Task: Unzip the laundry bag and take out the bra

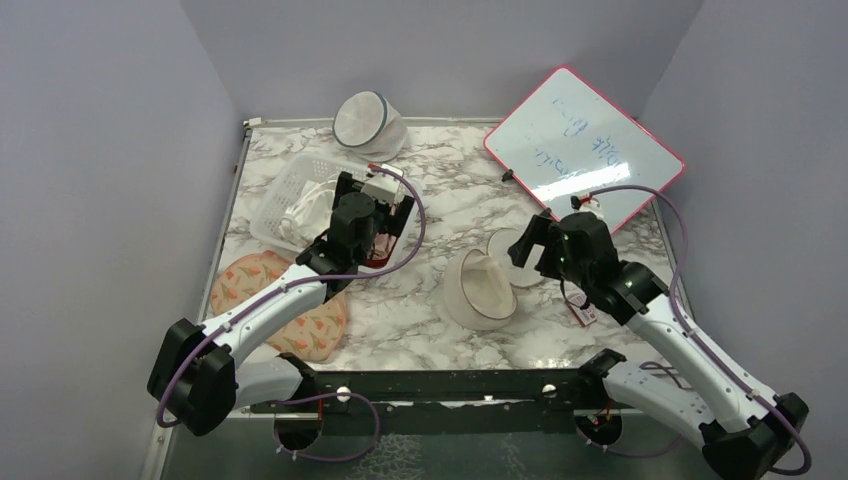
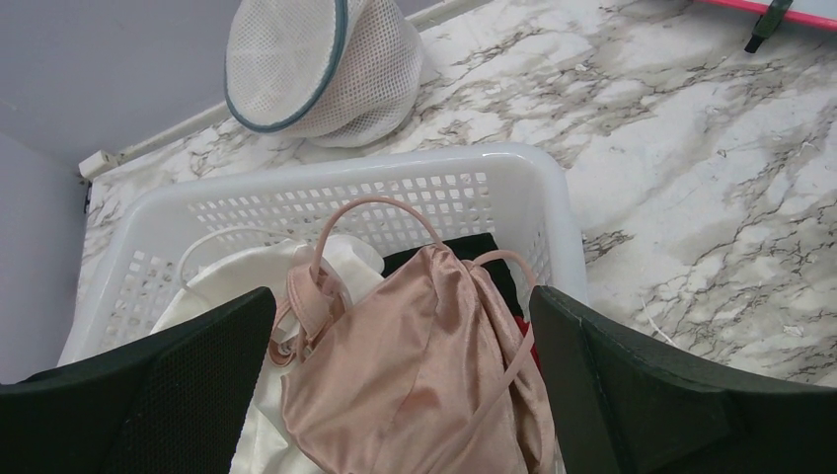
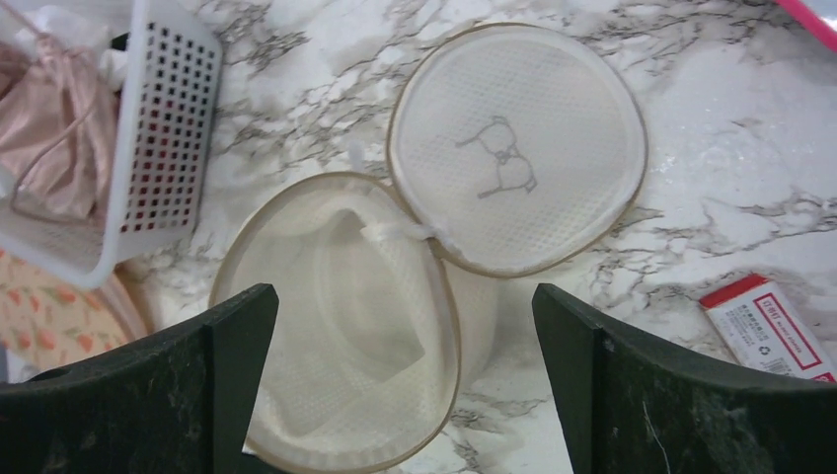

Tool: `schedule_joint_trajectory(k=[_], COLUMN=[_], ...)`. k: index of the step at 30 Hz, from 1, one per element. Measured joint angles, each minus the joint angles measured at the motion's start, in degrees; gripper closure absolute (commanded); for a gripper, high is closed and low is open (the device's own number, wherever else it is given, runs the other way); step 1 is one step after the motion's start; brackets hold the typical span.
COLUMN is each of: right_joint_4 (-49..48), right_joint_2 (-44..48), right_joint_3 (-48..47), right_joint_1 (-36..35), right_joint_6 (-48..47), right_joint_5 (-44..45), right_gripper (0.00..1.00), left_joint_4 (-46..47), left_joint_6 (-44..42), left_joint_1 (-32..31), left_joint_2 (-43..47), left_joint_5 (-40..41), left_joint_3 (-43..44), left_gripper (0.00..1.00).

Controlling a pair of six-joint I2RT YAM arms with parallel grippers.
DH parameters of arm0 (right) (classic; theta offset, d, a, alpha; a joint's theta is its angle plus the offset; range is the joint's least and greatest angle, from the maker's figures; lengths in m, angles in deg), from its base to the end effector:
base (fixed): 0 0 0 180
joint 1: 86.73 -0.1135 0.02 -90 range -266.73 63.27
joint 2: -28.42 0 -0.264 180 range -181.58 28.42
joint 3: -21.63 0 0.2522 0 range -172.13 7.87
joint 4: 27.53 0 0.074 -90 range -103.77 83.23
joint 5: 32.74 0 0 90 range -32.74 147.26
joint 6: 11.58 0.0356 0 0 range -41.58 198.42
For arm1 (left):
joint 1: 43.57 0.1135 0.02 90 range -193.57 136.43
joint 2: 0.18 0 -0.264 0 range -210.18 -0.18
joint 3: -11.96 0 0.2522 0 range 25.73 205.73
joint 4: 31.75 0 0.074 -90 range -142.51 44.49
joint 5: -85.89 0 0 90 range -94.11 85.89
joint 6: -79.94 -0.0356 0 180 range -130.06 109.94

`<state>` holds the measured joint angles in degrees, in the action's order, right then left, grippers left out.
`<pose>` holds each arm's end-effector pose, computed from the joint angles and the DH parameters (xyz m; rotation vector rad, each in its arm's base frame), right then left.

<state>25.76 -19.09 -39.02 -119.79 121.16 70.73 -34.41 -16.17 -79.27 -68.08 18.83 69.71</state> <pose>0.1473 0.0860 0.2955 0.3175 2.2643 0.4390 0.2298 -0.1481 0.2900 0.3604 1.7395 -0.0134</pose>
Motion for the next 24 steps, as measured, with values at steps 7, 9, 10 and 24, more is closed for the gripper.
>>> schedule_joint_trajectory(k=[7,9,10,24], right_joint_4=[-3.93,-5.79,-6.54,-21.16], right_joint_2=[-7.06,-8.24,-8.7,-13.84], right_joint_3=[2.01,4.07,5.11,21.35], right_joint_1=[16.76,22.25,24.04,35.56], right_joint_6=[-1.33,-1.84,-2.01,-2.54], right_joint_5=[-10.51,-15.08,-17.05,-33.46], right_gripper=[0.0,0.0,0.03,0.3], left_joint_4=[0.04,0.02,0.04,0.04], left_joint_6=[-0.13,-0.13,-0.15,-0.13], left_joint_1=[-0.07,-0.13,-0.17,-0.39], left_joint_2=[0.0,0.0,0.0,0.0], left_joint_5=[0.02,0.02,0.02,0.0], left_joint_3=[-0.42,-0.42,-0.42,-0.42], left_gripper=[0.02,0.02,0.03,0.02])
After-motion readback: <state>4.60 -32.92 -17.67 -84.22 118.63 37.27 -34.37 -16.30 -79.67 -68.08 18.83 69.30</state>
